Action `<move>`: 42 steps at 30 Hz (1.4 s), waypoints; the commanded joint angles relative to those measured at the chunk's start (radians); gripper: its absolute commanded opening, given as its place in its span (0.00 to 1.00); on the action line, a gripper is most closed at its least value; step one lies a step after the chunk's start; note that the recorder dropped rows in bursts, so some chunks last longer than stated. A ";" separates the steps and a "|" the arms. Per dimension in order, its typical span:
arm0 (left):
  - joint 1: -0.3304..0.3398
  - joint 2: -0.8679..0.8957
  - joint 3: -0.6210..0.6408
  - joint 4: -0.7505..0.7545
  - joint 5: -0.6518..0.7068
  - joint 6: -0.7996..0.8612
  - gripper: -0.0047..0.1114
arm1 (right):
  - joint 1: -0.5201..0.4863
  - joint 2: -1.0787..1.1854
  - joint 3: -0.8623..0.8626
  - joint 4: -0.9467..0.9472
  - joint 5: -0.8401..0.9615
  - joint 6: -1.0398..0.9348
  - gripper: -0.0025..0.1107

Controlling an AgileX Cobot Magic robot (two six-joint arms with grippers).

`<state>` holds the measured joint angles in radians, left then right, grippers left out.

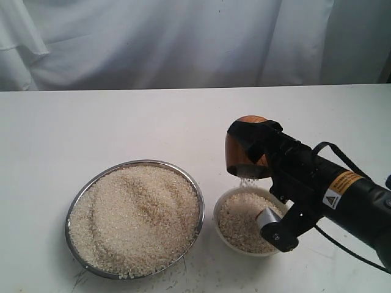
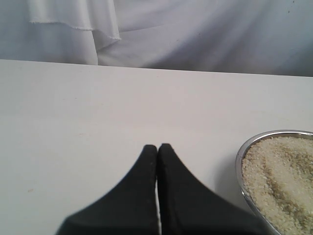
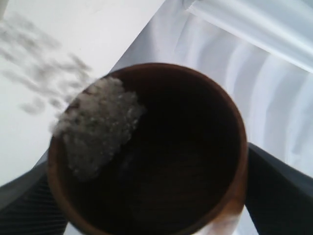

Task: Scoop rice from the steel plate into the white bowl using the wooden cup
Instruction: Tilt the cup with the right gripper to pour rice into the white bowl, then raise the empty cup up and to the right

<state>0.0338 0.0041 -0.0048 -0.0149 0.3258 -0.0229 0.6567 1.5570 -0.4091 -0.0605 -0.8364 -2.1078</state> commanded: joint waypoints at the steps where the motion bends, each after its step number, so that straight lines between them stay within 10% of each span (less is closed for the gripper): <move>1: 0.002 -0.004 0.005 -0.002 -0.007 -0.001 0.04 | 0.001 -0.019 0.019 0.001 -0.052 -0.004 0.02; 42: 0.002 -0.004 0.005 -0.002 -0.007 -0.001 0.04 | 0.001 -0.094 0.032 0.019 -0.135 -0.002 0.02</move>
<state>0.0338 0.0041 -0.0048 -0.0149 0.3258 -0.0229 0.6567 1.4700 -0.3794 -0.0457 -0.9380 -2.1078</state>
